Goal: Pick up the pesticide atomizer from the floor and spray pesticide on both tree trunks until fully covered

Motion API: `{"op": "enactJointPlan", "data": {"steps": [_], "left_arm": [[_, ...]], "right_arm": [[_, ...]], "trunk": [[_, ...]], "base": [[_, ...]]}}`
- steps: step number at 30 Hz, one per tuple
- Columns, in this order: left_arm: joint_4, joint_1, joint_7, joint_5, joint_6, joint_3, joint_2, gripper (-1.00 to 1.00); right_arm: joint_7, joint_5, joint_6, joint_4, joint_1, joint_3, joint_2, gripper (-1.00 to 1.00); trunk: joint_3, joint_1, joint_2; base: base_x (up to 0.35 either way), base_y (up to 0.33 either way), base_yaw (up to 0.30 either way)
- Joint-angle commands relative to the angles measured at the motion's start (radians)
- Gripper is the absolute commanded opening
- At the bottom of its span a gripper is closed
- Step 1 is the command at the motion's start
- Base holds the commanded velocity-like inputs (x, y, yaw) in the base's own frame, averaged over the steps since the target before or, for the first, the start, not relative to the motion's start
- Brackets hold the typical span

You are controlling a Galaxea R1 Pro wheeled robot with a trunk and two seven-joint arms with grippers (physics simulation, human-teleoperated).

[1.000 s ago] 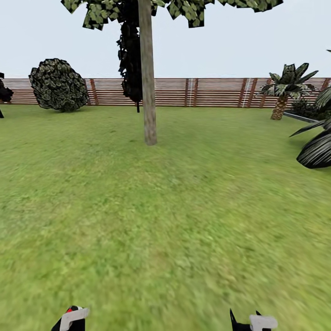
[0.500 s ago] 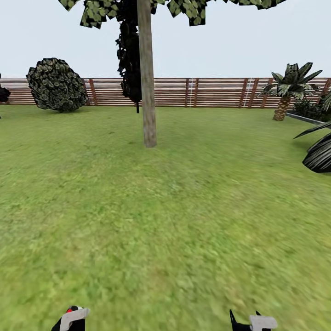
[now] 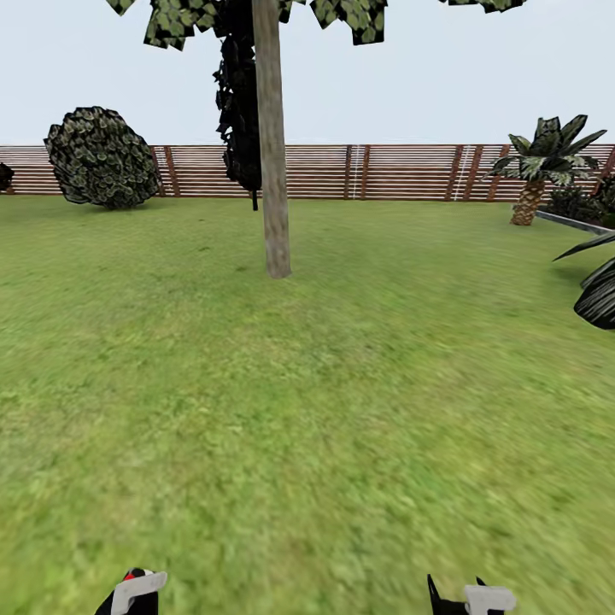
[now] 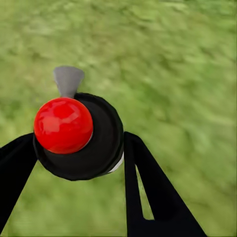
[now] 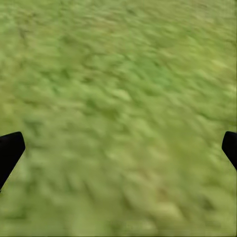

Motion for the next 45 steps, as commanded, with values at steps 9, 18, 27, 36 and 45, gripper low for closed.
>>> {"op": "enactJointPlan", "data": {"steps": [9,18,27,36,45], "left_arm": [[0.000,0.000,0.000,0.000,0.000,0.000,0.000,-1.00],[0.000,0.000,0.000,0.000,0.000,0.000,0.000,-1.00],[0.000,0.000,0.000,0.000,0.000,0.000,0.000,-1.00],[0.000,0.000,0.000,0.000,-0.001,0.000,0.000,-1.00],[0.000,0.000,0.000,0.000,-0.001,0.000,0.000,-1.00]], "right_arm": [[0.001,0.000,0.000,0.001,0.000,0.000,0.000,1.00],[0.000,0.000,0.000,0.001,0.000,0.000,0.000,1.00],[-0.001,0.000,0.000,0.000,0.000,0.000,0.000,1.00],[-0.001,0.000,0.000,-0.001,0.000,0.001,0.000,1.00],[-0.001,0.000,0.000,0.000,0.000,0.001,0.001,1.00]], "trunk": [[-0.012,0.000,0.000],[-0.018,0.000,0.000],[-0.018,0.000,0.000],[-0.019,0.000,0.000],[-0.020,0.000,0.000]], "base": [[0.338,0.000,0.000],[0.338,0.000,0.000],[0.338,0.000,0.006],[0.338,0.000,0.081],[0.338,0.000,0.002]]}}
